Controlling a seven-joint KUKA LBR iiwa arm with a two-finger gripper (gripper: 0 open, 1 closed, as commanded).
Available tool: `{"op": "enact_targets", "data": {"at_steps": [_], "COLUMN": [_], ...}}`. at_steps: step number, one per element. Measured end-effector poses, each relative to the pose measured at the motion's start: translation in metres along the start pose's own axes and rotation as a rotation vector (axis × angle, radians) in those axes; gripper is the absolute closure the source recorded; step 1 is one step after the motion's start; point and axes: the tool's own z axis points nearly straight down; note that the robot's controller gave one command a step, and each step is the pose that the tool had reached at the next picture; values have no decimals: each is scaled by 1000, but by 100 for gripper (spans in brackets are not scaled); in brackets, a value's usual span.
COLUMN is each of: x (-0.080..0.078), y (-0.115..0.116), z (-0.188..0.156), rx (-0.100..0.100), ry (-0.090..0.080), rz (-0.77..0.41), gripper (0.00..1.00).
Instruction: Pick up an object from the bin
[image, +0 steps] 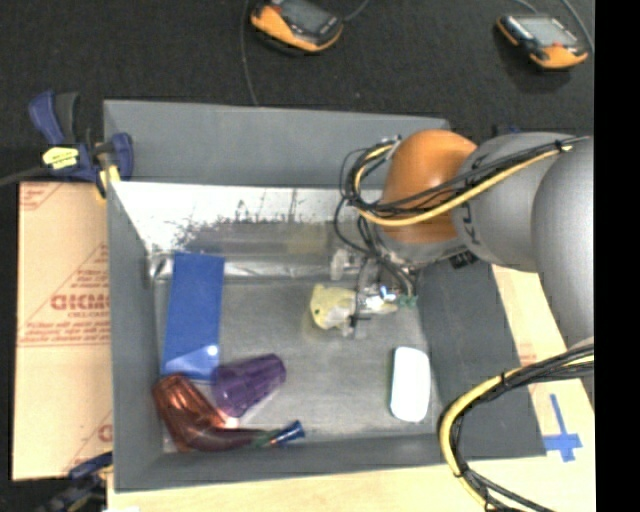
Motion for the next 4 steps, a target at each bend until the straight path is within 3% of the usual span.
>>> {"op": "enact_targets", "data": {"at_steps": [1,2,3,4], "x": [17,17,21,13], "y": [24,24,21,32], "z": [9,9,-13,-42], "rx": [0,0,1,3], "ry": [-3,-3,8,-7], "rz": [200,199,198,159], "gripper": [100,100,100,100]}}
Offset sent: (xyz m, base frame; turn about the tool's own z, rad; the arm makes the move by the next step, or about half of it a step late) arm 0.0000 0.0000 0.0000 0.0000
